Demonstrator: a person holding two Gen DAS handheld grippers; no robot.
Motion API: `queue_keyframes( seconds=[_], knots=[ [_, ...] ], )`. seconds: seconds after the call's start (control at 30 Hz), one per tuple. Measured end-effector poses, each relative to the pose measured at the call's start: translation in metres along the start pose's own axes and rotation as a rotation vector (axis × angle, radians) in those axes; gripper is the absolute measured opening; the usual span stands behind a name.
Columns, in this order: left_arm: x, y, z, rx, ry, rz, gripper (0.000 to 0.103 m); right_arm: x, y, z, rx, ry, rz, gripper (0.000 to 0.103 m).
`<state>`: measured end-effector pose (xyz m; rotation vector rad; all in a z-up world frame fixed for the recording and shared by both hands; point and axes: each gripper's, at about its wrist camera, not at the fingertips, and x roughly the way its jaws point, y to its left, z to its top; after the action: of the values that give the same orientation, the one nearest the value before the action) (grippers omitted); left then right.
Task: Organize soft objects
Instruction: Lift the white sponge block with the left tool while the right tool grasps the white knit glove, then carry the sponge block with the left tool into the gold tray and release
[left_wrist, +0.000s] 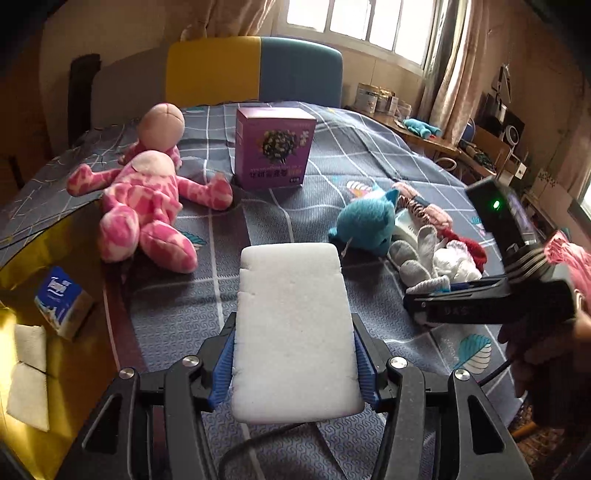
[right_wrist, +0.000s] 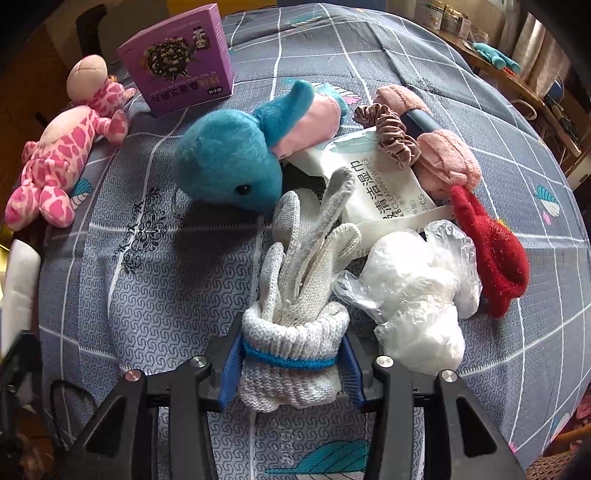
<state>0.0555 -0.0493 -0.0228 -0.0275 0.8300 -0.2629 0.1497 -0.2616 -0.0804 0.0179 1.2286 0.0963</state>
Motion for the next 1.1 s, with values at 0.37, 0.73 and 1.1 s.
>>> queue_keyframes(
  seconds=[0.37, 0.73, 1.1],
  knots=[
    [-0.042, 0.022, 0.007, -0.061, -0.068, 0.045, 0.057, 0.001, 0.014, -0.007, -0.042, -0.020, -0.038, 0.047],
    [-0.063, 0.067, 0.000, -0.173, -0.079, 0.093, 0.057, -0.001, 0.031, -0.015, -0.091, -0.040, -0.078, 0.046],
    [-0.077, 0.159, -0.019, -0.406, -0.069, 0.201, 0.057, -0.005, 0.041, -0.021, -0.128, -0.055, -0.105, 0.046]
  ],
)
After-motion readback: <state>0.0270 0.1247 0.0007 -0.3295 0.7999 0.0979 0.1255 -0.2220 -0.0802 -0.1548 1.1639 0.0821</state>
